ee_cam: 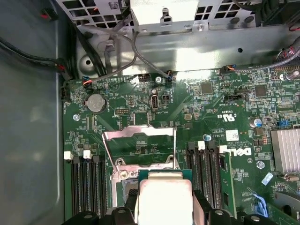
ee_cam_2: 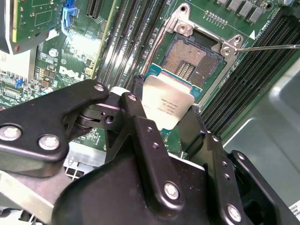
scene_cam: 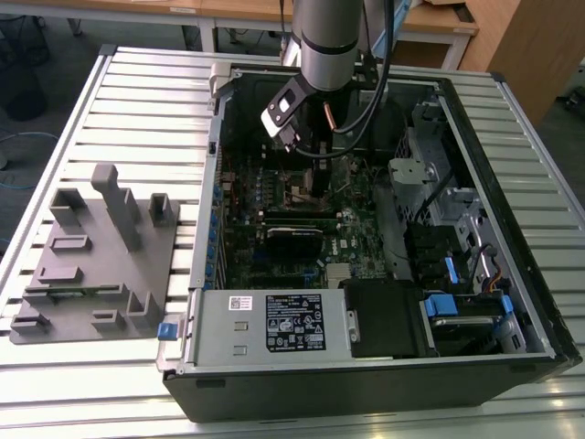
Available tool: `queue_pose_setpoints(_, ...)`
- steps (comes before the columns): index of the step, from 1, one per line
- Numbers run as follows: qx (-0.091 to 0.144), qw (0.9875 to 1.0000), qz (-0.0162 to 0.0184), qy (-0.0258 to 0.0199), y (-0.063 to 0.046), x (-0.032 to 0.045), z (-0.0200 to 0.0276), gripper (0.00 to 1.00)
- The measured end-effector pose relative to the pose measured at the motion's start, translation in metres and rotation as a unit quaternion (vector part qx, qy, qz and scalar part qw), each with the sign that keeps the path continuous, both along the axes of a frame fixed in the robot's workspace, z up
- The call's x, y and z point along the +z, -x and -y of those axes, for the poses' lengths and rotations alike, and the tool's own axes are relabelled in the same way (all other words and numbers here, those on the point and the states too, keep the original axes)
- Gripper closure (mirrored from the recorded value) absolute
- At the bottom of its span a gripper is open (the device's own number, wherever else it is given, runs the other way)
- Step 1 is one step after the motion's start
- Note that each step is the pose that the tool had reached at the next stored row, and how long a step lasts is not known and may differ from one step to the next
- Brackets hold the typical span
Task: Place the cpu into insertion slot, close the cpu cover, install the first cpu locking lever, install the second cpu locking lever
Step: 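Place the cpu into insertion slot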
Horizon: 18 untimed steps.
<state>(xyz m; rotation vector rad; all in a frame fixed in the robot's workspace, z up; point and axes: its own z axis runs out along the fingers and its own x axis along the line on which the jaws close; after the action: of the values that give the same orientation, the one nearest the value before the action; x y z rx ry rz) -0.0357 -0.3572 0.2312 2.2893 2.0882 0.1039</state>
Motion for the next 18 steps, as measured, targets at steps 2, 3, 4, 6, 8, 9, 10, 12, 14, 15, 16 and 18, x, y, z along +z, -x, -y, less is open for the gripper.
queue_pose_setpoints(2,0.000,1.0000,0.0000,-0.0001,0.0000,0.0000,0.0000,0.46)
queue_pose_setpoints(3,0.000,1.0000,0.0000,0.0000,0.0000,0.0000,0.0000,0.46)
queue_pose_setpoints(4,0.000,1.0000,-0.0001,0.0000,0.0000,0.0000,0.0000,0.46)
queue_pose_setpoints(6,0.000,1.0000,-0.0045,-0.0001,-0.0001,-0.0001,-0.0001,0.46)
queue_pose_setpoints(8,0.000,0.9999,-0.0120,0.0000,-0.0001,-0.0002,0.0000,0.46)
queue_pose_setpoints(9,0.000,0.9999,-0.0135,0.0001,-0.0001,-0.0001,0.0000,0.46)
queue_pose_setpoints(10,0.000,0.9999,-0.0140,0.0001,0.0000,0.0000,0.0000,0.46)
queue_pose_setpoints(12,0.000,0.9999,-0.0144,0.0000,0.0019,-0.0002,-0.0001,0.46)
queue_pose_setpoints(14,0.000,0.9999,-0.0144,0.0000,0.0043,-0.0002,-0.0001,0.46)
queue_pose_setpoints(15,0.000,0.9999,-0.0144,0.0000,0.0044,-0.0003,-0.0002,0.46)
queue_pose_setpoints(16,0.000,0.9999,-0.0144,-0.0002,0.0045,-0.0004,-0.0002,0.46)
queue_pose_setpoints(18,0.000,0.9999,-0.0144,-0.0008,0.0045,-0.0006,-0.0004,0.46)
